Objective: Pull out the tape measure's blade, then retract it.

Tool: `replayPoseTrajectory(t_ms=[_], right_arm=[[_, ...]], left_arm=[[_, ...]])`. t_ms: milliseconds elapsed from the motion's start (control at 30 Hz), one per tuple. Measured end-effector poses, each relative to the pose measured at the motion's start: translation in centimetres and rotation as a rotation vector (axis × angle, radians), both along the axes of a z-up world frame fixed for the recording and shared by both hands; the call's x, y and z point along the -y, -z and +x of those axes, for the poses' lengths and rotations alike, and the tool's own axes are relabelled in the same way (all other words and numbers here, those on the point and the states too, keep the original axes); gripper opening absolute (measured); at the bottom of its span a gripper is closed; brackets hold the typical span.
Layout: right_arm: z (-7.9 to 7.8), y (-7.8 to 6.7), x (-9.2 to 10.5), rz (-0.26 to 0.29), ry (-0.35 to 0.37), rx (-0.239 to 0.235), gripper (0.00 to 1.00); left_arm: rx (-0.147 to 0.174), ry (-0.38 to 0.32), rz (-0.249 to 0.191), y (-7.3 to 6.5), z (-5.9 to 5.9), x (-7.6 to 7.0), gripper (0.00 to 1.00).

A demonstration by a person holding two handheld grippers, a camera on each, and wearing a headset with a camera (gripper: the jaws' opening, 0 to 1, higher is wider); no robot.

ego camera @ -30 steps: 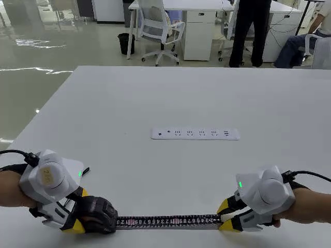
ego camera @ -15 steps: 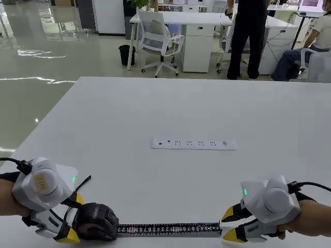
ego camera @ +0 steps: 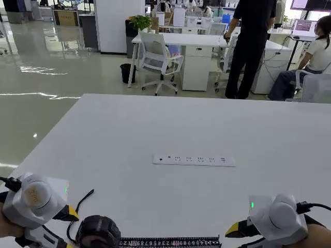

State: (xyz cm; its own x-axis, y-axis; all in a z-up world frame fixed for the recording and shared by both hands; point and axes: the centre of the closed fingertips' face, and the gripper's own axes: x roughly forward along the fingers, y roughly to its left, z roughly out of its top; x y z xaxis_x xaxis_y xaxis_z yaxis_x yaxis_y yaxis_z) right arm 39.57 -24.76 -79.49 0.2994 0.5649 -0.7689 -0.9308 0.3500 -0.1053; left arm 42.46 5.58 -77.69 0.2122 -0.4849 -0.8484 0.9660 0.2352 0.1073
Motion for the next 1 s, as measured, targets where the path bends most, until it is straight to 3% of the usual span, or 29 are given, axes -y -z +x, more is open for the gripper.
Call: replayPoseTrajectory(t_ms=[400, 633, 767, 1000], right_arm=[[-1.7, -1.3, -0.2, 0.046, 0.11, 0.005, 0.34], [-2.7, -1.9, 0.0, 0.032, 0.136, 0.034, 0.37], [-3.1, -2.3, -0.1, 0.05, 0.179, 0.034, 0.41], [-4.4, -2.2, -0.2, 0.061, 0.237, 0.026, 0.47]], left_arm=[[0.012, -0.109, -0.069, -1.0, -1.8, -0.1, 0.53], [0.03, -0.187, -0.12, -2.0, -3.0, 0.4, 0.56], [0.03, -0.222, -0.141, -1.9, -3.5, 0.5, 0.58], [0.015, -0.257, -0.165, -1.4, -5.4, 1.2, 0.62]])
